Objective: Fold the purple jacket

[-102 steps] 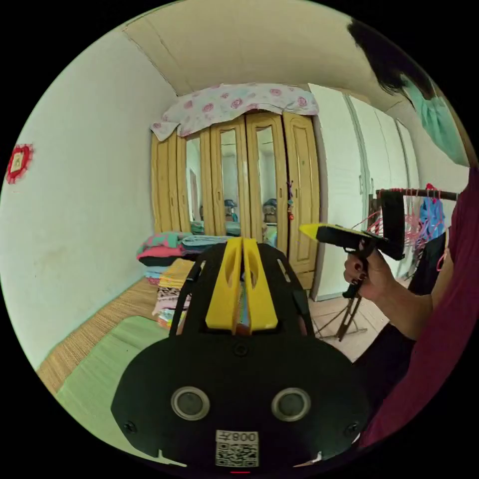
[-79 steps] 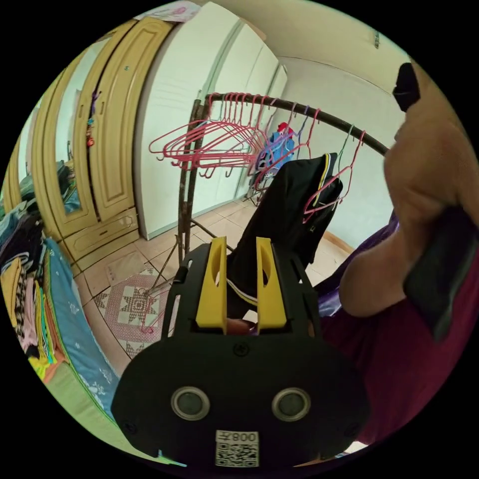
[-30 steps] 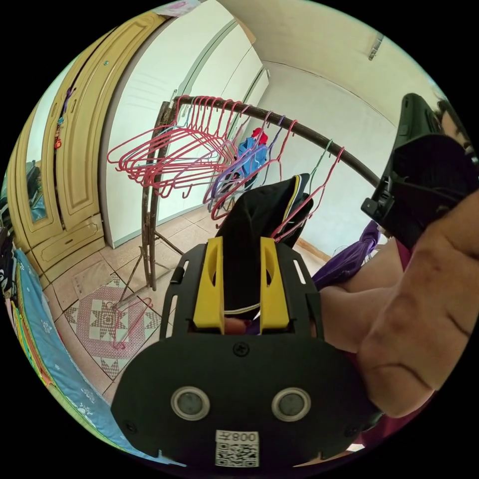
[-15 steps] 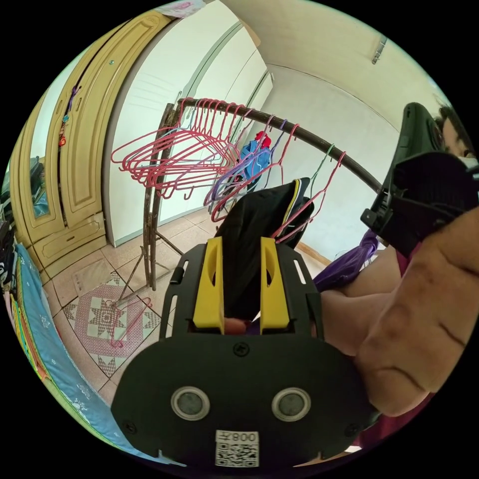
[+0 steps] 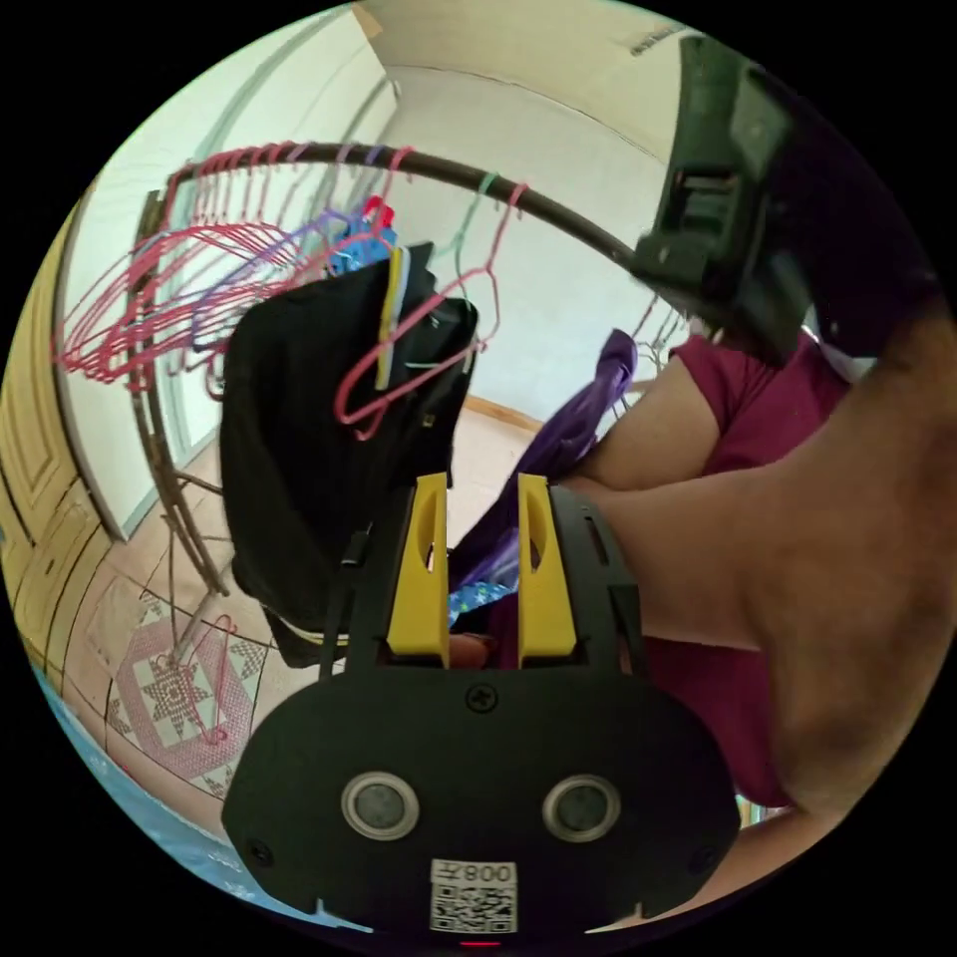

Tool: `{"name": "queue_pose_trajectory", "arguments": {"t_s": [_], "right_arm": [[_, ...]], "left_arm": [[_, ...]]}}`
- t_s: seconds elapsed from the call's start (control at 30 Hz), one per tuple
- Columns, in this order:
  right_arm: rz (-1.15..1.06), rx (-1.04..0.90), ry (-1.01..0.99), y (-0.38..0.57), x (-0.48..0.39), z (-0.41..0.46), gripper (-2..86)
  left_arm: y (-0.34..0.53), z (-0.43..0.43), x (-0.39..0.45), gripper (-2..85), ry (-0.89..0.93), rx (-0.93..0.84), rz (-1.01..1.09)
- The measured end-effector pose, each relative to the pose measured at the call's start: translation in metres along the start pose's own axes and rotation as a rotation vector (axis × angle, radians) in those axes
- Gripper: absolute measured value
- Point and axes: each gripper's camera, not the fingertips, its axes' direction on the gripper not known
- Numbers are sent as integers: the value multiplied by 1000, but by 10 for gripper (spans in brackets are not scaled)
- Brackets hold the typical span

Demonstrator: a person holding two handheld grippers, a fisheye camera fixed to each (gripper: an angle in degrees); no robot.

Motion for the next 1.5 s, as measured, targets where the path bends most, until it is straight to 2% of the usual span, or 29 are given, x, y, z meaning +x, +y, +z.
{"name": "queue_pose_trajectory", "arguments": {"t_s": [0.23, 0.47, 0.77, 1.0, 1.2, 1.5], "right_arm": [[-24, 24, 33, 10, -24, 1, 20], [15, 18, 32, 21, -31, 5, 21], [22, 11, 4, 37, -42, 14, 19], [35, 2, -7, 53, -51, 24, 17], [64, -10, -32, 68, -56, 33, 16], [82, -7, -23, 89, -77, 35, 16]], "left_arm": [[-39, 41, 4, 96, 62, -33, 85], [-85, 88, 2, 35, 142, -118, 203], [-72, 87, -43, 4, 104, 6, 100], [-42, 78, -89, 13, 149, 148, 12], [-26, 87, -126, 85, 209, 103, -9], [7, 104, -182, 97, 251, 30, -9]]}}
